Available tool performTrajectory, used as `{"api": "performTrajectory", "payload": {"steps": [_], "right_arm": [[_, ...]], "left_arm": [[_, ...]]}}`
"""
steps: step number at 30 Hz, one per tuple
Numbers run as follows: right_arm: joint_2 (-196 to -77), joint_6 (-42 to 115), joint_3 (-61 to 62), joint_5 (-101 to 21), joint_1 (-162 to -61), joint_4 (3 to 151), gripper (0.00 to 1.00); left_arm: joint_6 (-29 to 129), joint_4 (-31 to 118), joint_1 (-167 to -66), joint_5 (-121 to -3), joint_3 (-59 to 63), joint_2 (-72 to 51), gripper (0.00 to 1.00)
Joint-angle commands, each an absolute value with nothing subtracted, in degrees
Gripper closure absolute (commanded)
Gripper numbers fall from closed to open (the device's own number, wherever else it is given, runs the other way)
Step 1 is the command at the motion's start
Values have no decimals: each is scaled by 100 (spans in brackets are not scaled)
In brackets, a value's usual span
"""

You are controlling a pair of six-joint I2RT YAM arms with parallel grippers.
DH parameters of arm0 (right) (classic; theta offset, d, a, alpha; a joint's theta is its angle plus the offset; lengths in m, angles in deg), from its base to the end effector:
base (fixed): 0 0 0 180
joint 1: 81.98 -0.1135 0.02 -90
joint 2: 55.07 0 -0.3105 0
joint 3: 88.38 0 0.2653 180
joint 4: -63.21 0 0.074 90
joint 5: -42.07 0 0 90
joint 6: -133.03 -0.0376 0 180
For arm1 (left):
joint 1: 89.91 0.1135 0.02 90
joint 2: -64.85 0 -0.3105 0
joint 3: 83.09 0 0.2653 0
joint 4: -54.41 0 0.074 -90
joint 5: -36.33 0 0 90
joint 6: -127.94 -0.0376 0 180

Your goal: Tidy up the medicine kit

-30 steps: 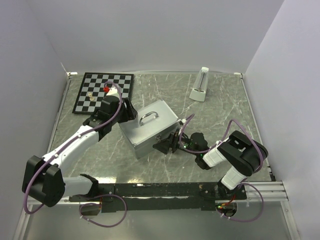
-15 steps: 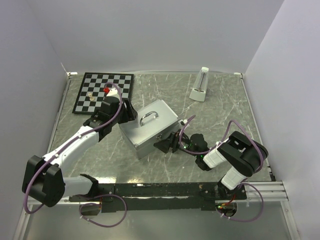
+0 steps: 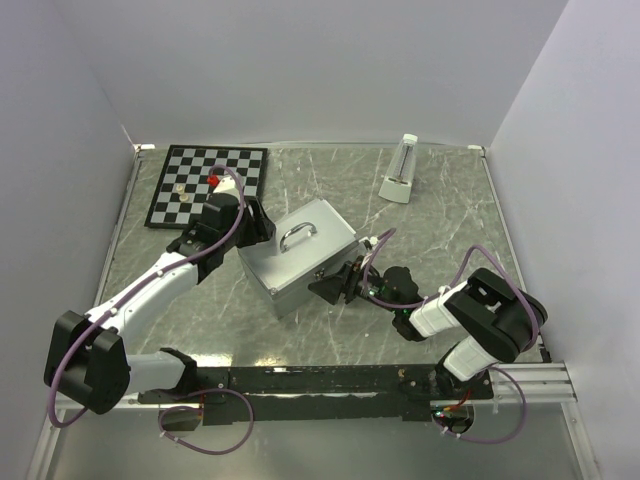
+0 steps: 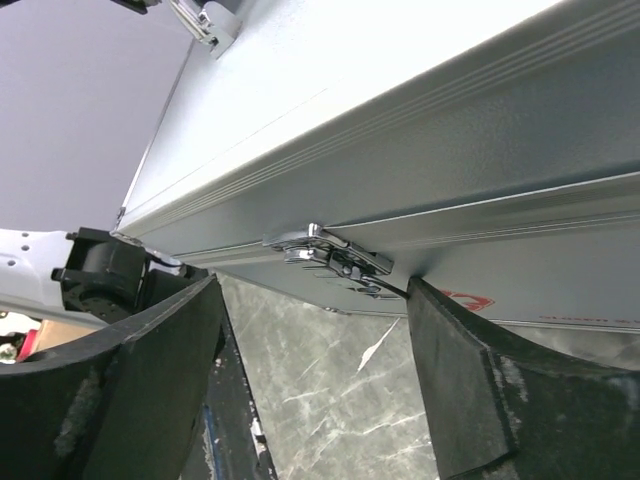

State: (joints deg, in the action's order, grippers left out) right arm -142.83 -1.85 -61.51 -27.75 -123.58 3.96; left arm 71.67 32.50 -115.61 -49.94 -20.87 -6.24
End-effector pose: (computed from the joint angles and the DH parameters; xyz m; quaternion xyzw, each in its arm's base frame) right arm 0.1755 0.1731 0.1888 -0.1018 0.7093 0.5616 0.4138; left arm 0.2509 -0.1181 0.3093 -0.0769 0.8657 -0.2202 0.4429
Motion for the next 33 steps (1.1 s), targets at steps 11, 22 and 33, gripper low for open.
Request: {"api": "performTrajectory", "payload": {"steps": [11, 22, 33], "right_arm": [[-13865, -144, -6283, -2737, -12399, -1548, 35], [-13768, -100, -6423, -2763, -12399, -1504, 39], [-13795, -100, -6406, -2746, -12399, -1487, 48]], "left_arm": [[7309, 2957, -11593, -5253, -2247, -625, 33], [7309, 2974, -11602, -5270, -2247, -678, 33], [7318, 3001, -11602, -5314, -2273, -722, 33]]}}
